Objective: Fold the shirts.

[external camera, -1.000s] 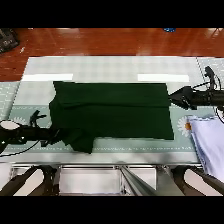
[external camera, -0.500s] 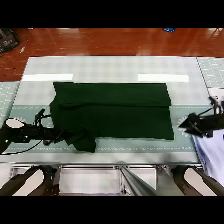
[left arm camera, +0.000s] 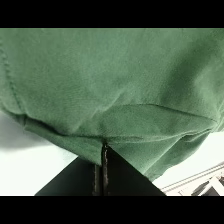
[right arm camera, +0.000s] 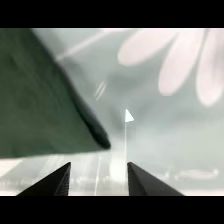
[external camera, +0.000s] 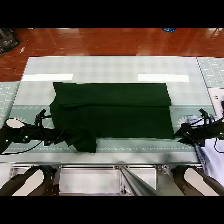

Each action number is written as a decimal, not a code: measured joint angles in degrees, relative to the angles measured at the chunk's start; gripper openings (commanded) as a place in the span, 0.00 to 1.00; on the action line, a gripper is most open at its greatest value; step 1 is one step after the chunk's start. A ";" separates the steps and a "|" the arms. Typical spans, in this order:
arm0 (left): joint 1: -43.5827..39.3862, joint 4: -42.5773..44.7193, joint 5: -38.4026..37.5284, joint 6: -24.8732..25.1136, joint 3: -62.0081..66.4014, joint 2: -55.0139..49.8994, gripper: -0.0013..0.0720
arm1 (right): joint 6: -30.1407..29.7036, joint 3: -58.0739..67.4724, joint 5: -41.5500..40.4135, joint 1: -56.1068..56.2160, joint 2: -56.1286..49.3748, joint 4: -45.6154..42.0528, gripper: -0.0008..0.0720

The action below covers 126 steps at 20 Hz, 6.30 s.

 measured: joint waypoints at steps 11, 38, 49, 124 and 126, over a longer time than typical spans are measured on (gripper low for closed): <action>2.78 -0.92 -5.95 3.02 5.97 0.00 0.05 | -12.44 3.32 -3.30 -0.02 -9.92 16.39 0.04; -4.37 -4.11 -9.16 -6.38 65.66 -45.20 0.71 | -7.21 44.63 -14.01 12.28 -36.28 25.14 0.59; 3.41 2.25 -5.49 -2.80 63.43 -21.00 0.71 | -5.44 42.03 -8.31 0.76 -26.45 14.56 0.59; -28.09 18.38 11.63 -27.47 11.21 26.05 0.05 | 3.82 66.47 -14.43 59.12 -44.59 23.87 0.58; -27.82 17.62 14.38 -27.50 10.86 25.62 0.05 | 3.89 67.30 -8.83 56.30 -42.91 23.54 0.58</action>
